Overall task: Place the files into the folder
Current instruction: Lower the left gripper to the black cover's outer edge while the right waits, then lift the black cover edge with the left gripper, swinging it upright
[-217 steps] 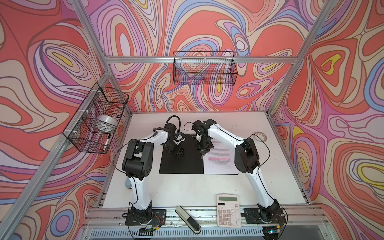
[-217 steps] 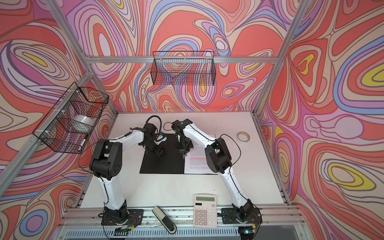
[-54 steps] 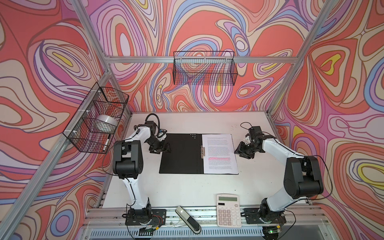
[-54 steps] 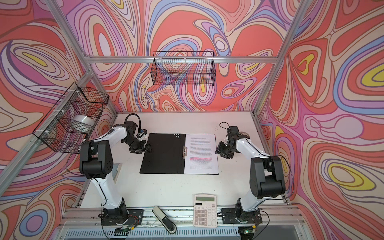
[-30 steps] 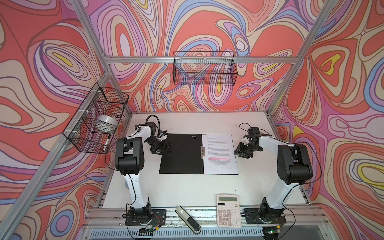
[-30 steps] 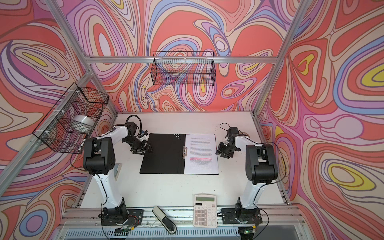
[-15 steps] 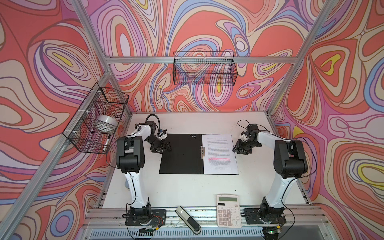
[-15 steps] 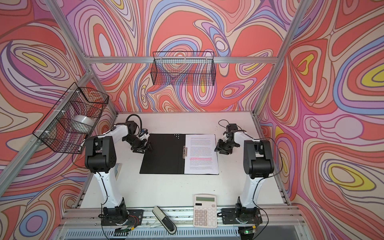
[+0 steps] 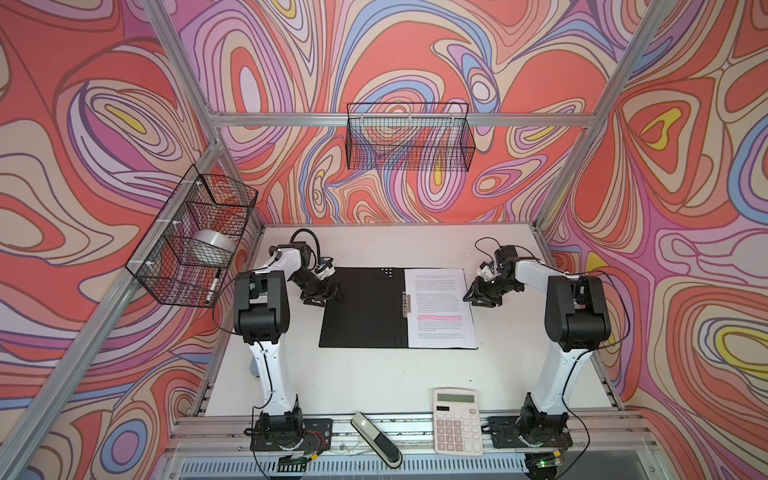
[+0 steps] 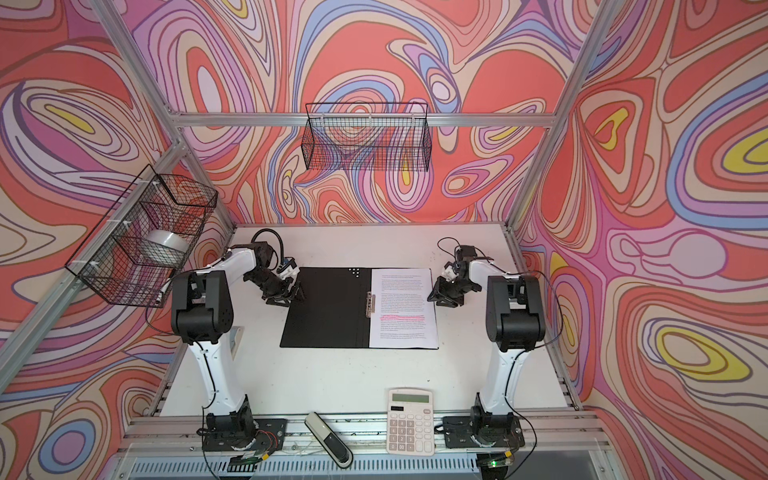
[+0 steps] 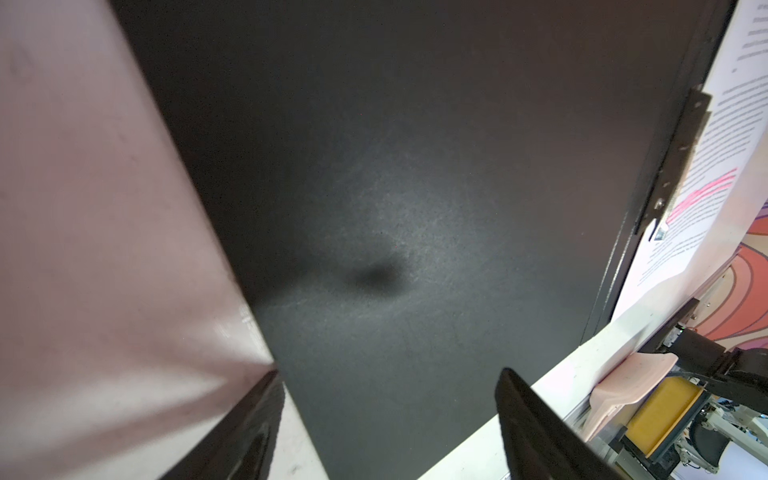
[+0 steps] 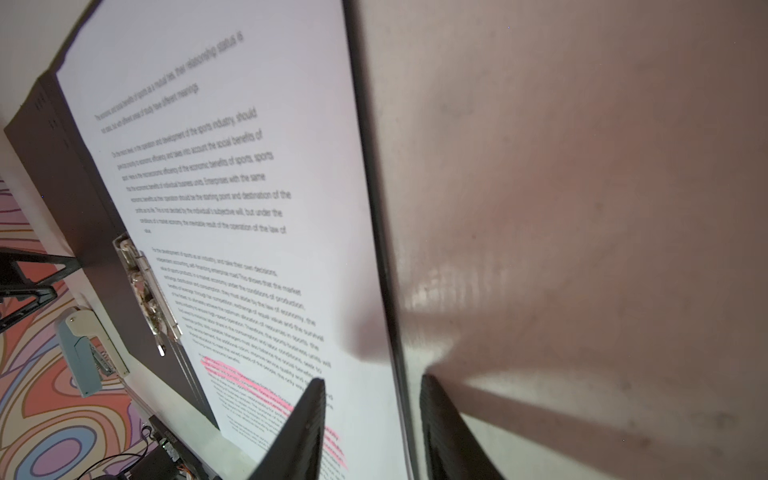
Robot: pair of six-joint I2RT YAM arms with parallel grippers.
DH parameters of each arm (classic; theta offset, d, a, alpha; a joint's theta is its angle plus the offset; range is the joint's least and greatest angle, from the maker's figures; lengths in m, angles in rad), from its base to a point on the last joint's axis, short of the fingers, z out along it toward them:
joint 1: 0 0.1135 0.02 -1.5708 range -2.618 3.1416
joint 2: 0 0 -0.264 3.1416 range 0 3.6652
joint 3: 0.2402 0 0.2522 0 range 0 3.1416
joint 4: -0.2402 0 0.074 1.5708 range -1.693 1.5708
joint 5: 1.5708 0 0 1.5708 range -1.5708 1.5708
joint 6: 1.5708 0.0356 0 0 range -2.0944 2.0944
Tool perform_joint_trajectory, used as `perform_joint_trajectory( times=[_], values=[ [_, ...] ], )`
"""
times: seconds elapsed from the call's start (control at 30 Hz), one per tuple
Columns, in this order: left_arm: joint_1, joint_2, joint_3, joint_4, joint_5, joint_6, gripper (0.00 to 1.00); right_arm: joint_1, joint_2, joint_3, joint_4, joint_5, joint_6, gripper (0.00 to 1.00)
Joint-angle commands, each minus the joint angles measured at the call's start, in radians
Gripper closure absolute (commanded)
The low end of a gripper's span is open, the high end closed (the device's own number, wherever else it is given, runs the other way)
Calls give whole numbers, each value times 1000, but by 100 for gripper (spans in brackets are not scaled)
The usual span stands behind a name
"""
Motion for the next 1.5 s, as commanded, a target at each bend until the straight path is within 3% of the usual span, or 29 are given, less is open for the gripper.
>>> perform_joint_trajectory(
  times=[0.0,0.37,0.83,1.47],
  values=[
    [-2,58,24,-67,19,29,19,16,108,-42,-25,73,-14,60],
    [-2,49,-3,-41,128,-29,19,15,130,-36,-29,77,-19,60],
    [-1,-44,-35,-47,470,-56,20,15,123,-28,-43,89,-23,61],
    [-2,-87,-4,-135,633,11,21,16,127,-23,-44,82,-21,61]
  ],
)
